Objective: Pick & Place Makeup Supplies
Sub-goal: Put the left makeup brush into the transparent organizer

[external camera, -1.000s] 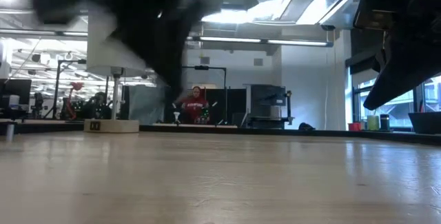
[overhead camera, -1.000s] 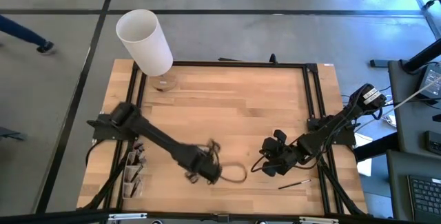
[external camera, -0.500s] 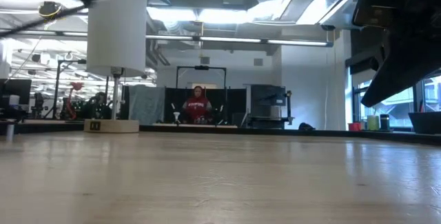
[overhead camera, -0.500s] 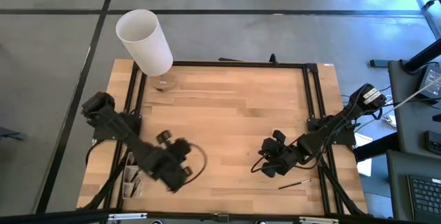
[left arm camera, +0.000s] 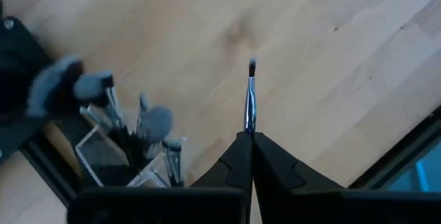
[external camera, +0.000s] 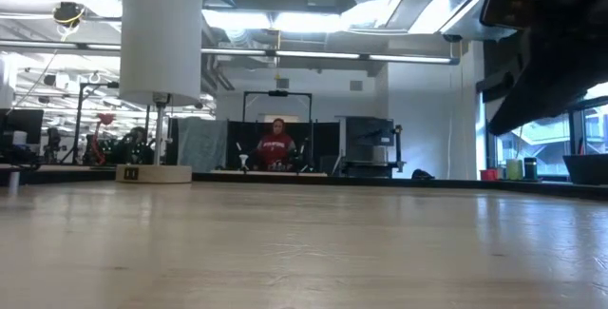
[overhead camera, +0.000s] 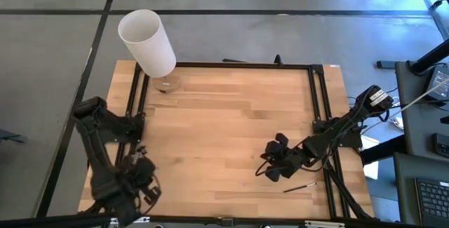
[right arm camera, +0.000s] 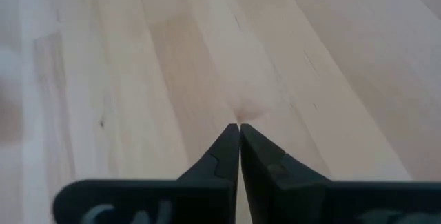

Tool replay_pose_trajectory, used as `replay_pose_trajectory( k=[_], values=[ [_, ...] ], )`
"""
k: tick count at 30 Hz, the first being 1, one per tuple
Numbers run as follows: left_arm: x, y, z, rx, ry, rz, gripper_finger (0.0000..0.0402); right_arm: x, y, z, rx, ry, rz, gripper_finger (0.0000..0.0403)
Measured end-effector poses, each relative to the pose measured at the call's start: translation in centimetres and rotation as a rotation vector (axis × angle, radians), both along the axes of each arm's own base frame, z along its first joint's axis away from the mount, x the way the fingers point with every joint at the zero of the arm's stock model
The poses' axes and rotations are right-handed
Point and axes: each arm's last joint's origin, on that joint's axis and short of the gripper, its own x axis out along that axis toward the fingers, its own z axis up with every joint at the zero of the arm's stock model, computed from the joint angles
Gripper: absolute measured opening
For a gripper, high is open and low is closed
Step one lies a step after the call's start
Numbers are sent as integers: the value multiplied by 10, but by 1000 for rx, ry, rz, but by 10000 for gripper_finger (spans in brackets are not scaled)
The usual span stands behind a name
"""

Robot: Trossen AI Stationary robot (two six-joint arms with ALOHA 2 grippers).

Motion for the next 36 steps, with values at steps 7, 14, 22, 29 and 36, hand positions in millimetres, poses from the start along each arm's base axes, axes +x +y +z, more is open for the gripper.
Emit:
replay_pose_trajectory(
  k=[7,14,22,29,36],
  values=[
    [-32,-18,-9,92,-84,-41,3,4,-1,2,4,-23,2,16],
    [-37,-32,-27,157,-69,-80,3,4,-1,2,-12,-19,18,17],
    [-17,-27,-26,183,-132,-47,3,8,-5,3,2,-41,-5,17],
    [20,-33,-29,49,-183,-107,3,10,-5,4,14,-58,-9,17],
    [85,-30,-54,14,-330,-182,22,10,-5,5,34,-67,-23,17]
  ],
)
